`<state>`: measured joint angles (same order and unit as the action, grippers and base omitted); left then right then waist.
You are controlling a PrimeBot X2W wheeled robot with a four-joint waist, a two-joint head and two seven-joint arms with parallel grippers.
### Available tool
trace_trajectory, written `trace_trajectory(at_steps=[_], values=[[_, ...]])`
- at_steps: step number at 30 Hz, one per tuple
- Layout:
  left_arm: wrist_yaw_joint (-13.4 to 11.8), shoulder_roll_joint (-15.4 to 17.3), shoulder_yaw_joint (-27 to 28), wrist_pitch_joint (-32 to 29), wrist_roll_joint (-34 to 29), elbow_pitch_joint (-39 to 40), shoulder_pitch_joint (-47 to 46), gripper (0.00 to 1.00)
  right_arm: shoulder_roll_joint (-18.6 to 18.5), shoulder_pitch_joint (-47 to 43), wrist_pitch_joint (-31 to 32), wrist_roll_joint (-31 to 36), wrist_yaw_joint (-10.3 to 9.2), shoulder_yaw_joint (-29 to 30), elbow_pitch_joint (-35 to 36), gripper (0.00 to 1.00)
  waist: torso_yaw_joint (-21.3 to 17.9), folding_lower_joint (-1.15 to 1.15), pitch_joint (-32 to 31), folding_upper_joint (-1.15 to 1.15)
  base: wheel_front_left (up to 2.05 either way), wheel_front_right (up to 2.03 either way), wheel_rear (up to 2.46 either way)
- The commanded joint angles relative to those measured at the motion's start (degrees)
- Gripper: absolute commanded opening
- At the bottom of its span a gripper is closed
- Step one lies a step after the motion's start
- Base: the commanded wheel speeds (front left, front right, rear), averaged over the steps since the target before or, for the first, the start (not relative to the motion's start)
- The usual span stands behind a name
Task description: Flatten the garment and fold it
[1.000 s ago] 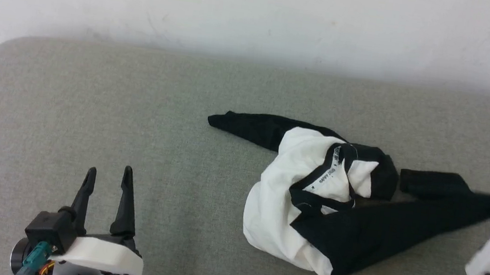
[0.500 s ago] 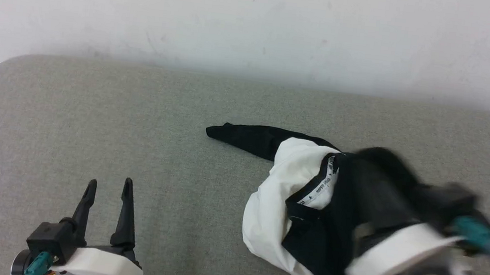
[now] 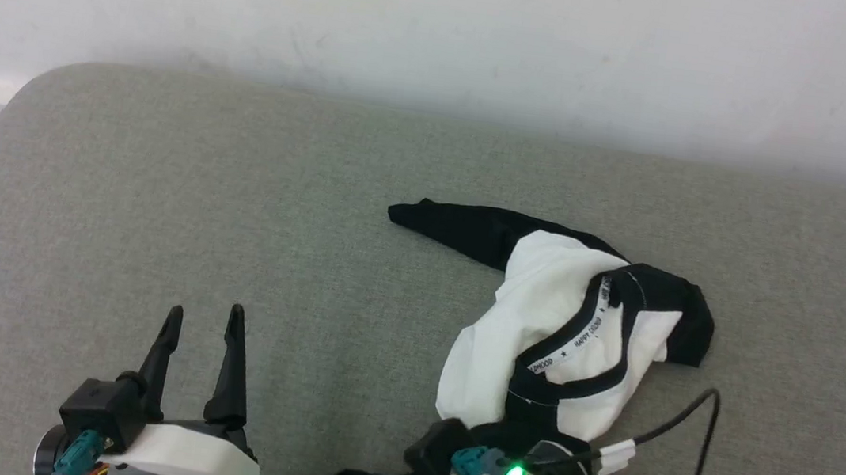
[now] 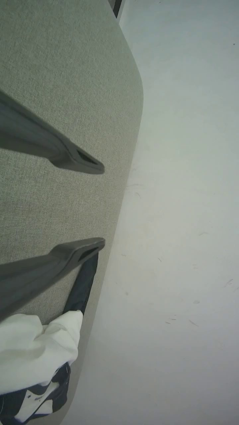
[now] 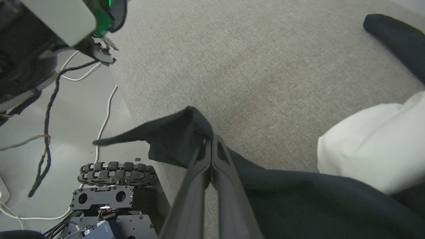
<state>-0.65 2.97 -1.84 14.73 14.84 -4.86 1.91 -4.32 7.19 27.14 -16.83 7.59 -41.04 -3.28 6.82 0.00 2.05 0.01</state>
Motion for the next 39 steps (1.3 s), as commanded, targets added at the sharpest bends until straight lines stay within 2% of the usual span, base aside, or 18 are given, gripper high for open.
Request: trace_trajectory(at_steps=[1,3,4,5,6,11,17,20,24,28,31,33,39], values=[[-0.43,-0.09,-0.02,0.27,0.47,-0.19,-0.63,1.00,-0.03,0.12,-0.21,-0.24,-0.10,0.35,-0.12,0.00,0.55,0.00,0.54,-0.01,0.00,0.00,0.00],[-0.44,-0.09,0.00,0.27,0.52,-0.33,-0.61,1.00,0.08,-0.13,-0.91,-0.06,-0.10,2.30,-1.22,0.00,0.73,0.00,0.71,-0.01,0.00,0.00,0.00],[-0.43,-0.09,0.02,0.27,0.56,-0.39,-0.60,1.00,0.19,-0.25,-1.61,0.28,-0.10,3.64,-1.33,0.19,0.76,0.00,0.79,-0.01,0.00,0.00,0.00],[-0.44,-0.09,0.05,0.27,0.64,-0.46,-0.59,1.00,0.29,-0.26,-2.45,0.82,-0.10,4.87,-1.26,0.66,0.74,0.00,0.84,-0.01,0.00,0.00,0.00],[-0.46,-0.09,0.08,0.27,0.74,-0.53,-0.56,1.00,0.41,-0.35,-3.19,1.25,-0.10,6.13,-1.19,1.00,0.68,0.00,0.84,-0.01,0.00,0.00,0.00],[-0.27,-0.09,-0.24,0.27,0.84,-0.92,-0.68,1.00,1.13,-0.33,-8.65,1.63,-0.10,12.35,1.85,1.00,0.04,0.00,0.59,-0.01,0.00,0.00,0.00],[0.97,-0.09,-1.68,0.27,0.52,-1.28,-1.15,1.00,1.41,-1.00,-18.16,2.35,-0.10,23.04,8.34,1.00,-1.15,0.00,0.13,-0.01,0.00,0.00,0.00],[3.38,-0.09,-4.24,0.27,0.65,-1.81,-1.45,1.00,1.42,-2.08,-21.24,3.62,-0.10,28.86,10.27,1.00,-1.78,0.00,0.12,-0.01,0.00,0.00,0.00],[7.14,1.43,-11.43,-2.22,0.70,-2.99,-2.97,1.00,1.43,-3.89,-21.21,5.67,-0.10,34.66,10.27,1.00,-2.45,0.00,0.44,-0.01,0.00,0.00,0.00],[7.99,3.46,-20.26,-8.25,0.88,-2.55,-5.06,1.00,1.44,-5.16,-20.59,5.66,-0.10,37.44,10.27,1.00,-3.18,0.00,0.91,-0.01,0.00,0.00,0.00],[8.07,4.51,-24.81,-16.41,1.46,-3.91,-6.06,1.00,1.44,-5.35,-20.55,4.96,-0.10,37.47,10.21,1.00,-4.02,0.00,1.27,-0.01,0.00,0.00,0.00],[7.93,4.74,-26.21,-22.36,1.92,-5.03,-6.49,1.00,1.44,-5.30,-20.53,4.58,-0.10,36.96,10.06,1.00,-4.64,0.00,1.49,-0.01,0.00,0.00,0.00],[4.44,5.05,-26.98,-37.02,2.48,-7.73,-6.68,1.00,1.44,-4.71,-20.69,3.81,-0.10,35.24,9.64,1.00,-6.46,0.00,2.23,-0.01,0.00,0.00,0.00]])
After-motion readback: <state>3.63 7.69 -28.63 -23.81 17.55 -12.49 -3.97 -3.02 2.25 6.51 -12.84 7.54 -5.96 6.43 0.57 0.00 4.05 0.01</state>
